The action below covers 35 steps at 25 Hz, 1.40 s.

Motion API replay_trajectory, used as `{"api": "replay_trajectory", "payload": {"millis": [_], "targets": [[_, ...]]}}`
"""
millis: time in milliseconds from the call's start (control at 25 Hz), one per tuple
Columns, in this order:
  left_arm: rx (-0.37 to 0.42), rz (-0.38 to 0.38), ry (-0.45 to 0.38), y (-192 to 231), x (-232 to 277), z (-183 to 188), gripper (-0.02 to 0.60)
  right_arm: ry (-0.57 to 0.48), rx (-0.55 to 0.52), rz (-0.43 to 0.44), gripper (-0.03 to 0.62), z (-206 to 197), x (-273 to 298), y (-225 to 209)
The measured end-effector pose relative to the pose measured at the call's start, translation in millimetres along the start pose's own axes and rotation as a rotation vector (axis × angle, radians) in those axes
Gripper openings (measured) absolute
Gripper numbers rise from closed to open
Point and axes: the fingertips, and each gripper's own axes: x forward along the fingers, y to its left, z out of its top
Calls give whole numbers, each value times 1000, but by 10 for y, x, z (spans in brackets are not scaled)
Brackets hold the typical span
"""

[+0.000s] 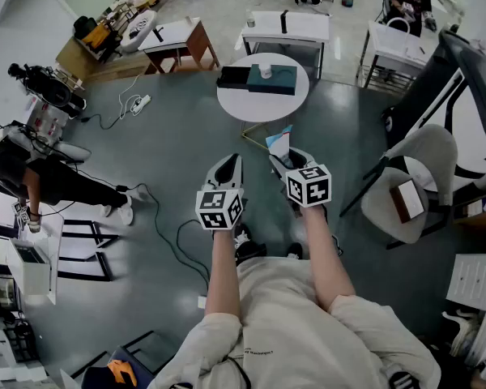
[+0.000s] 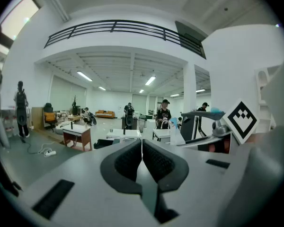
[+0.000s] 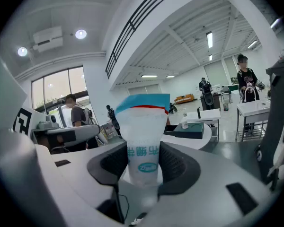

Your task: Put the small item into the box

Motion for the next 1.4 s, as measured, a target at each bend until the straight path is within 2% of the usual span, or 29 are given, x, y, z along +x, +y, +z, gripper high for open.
{"api": "replay_trajectory", "payload": {"millis": [160,840,1120,1400], "targets": [[-80,-49,-33,-100,65,68,23,-3,-1,1,216,7,27,10],[-71,-72,-26,-294,7,90,23,-36,-17,-2,216,148,-141,-6],[-82,-32,-28,-110,-92,133,23,-43,-25,25,216,220,-75,100],[-94,7,-4,-24,-260,-21,23,-33,-29,77,216,152,-58,226]]}}
